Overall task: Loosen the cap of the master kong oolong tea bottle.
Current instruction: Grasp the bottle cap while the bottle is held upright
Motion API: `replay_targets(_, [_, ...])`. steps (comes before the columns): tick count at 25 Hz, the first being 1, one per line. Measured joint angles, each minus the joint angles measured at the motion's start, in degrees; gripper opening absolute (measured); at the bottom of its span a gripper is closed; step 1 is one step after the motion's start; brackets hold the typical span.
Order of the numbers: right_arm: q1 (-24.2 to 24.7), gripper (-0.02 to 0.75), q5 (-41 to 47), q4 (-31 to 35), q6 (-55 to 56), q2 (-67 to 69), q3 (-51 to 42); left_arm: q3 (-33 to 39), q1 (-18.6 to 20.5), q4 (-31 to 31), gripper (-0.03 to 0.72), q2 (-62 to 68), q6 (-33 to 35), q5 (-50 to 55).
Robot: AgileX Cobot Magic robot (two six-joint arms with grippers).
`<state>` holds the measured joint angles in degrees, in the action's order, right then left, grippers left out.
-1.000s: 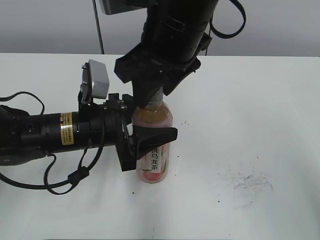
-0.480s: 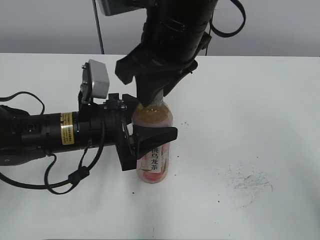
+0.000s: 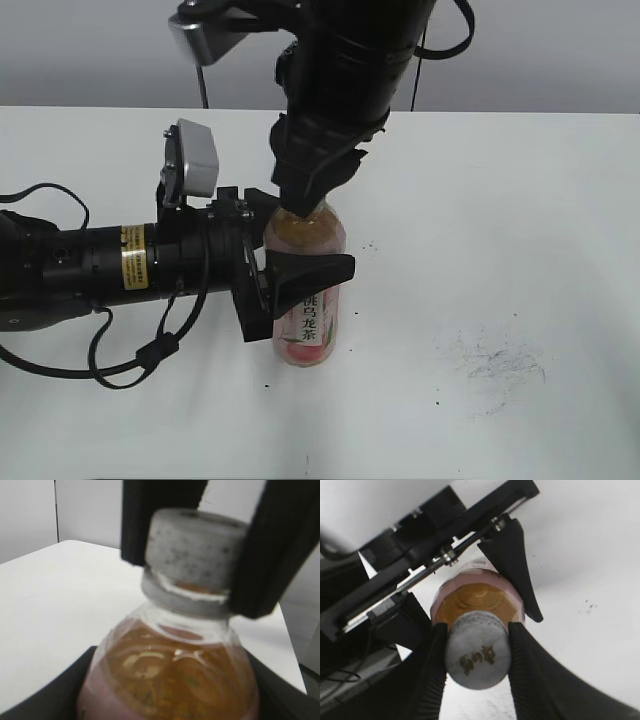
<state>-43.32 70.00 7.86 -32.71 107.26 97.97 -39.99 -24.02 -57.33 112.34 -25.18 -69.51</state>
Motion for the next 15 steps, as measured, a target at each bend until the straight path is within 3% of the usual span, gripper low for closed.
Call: replay_targets(15, [0.0,0.279,0.3,2.0,-68.3,-0.1,0.0,0.0,0.0,-0.9,0.448,0.0,0.8,-0.3])
